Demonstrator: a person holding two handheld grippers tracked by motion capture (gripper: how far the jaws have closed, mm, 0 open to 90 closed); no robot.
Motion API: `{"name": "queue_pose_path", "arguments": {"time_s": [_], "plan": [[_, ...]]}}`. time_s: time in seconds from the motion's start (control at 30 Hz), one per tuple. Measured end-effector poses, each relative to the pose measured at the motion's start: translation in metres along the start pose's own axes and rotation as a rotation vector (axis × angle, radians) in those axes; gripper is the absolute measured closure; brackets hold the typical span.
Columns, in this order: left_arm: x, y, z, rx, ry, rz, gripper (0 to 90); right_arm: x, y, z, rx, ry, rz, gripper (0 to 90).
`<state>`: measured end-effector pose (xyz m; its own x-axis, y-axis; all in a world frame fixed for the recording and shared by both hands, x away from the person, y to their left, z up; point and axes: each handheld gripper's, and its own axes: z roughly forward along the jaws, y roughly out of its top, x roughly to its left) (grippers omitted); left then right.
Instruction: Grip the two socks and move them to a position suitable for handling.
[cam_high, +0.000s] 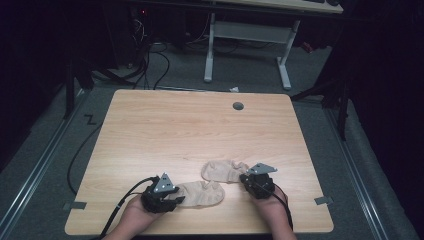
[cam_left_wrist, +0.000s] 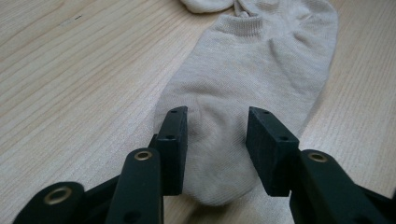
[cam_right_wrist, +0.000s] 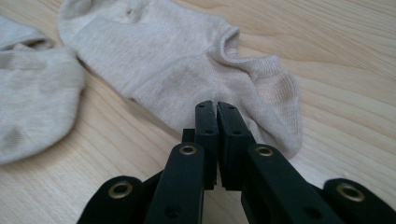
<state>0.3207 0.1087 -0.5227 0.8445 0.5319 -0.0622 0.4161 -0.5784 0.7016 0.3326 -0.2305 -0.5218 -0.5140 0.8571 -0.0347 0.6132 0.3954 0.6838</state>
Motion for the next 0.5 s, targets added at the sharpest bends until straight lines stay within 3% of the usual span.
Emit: {"name": "queue_pose_path", "arguments": {"time_s": [0.23, 0.5], "plan": [[0.003, 0.002, -0.003, -0.029, 0.007, -0.013, 58.7, 0.014, 0.008, 0.007, -0.004, 0.020, -0.031, 87.8], [0.017, 0.006, -0.005, -0.078, 0.051, -0.046, 56.6, 0.027, 0.018, 0.017, -0.011, 0.033, -0.066, 87.5]]}}
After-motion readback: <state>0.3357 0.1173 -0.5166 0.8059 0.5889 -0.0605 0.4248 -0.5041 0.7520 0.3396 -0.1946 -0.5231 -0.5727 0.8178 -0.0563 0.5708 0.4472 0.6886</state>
